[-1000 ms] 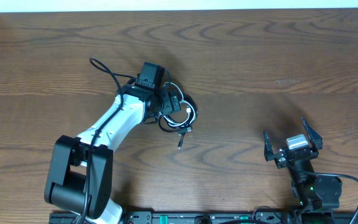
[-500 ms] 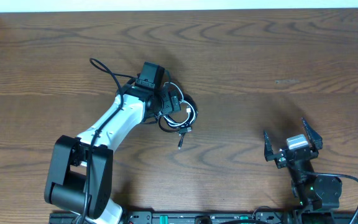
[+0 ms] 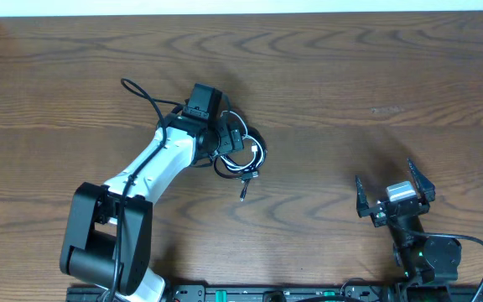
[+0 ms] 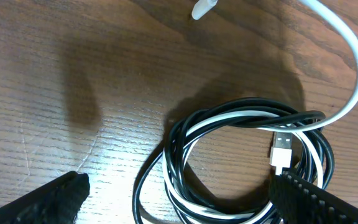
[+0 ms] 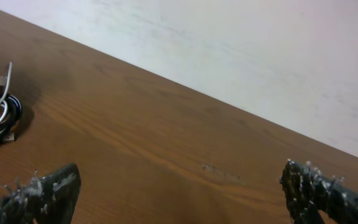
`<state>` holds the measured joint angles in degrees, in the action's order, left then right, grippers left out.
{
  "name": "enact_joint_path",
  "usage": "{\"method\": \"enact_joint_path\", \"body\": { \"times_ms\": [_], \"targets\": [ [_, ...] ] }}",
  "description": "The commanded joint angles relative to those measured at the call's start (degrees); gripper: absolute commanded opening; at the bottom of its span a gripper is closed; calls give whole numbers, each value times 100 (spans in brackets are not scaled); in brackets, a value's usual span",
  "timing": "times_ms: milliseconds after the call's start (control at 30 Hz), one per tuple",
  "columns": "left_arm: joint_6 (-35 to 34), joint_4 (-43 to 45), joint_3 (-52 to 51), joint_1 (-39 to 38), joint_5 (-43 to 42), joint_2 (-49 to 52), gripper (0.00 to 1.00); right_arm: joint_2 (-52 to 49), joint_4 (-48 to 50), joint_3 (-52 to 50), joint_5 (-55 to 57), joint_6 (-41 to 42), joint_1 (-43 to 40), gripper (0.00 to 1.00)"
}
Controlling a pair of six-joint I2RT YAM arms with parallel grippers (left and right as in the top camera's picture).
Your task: Untangle cables
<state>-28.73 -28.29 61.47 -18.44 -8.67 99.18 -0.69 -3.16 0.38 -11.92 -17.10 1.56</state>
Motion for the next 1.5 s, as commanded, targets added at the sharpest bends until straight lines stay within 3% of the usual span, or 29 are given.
{"method": "enact_joint_path", "body": {
  "times_ms": [0,1033,1467],
  "targets": [
    [-28,-9,-50,0,37,55,98,31,-28,-7,42,79,-35,99],
    [-31,-9,-50,-2,37,55,98,31,-28,-7,42,79,-35,99],
    [-31,398,-50,-2,37,55,98,31,-28,-7,42,79,-35,99]
  ]
}}
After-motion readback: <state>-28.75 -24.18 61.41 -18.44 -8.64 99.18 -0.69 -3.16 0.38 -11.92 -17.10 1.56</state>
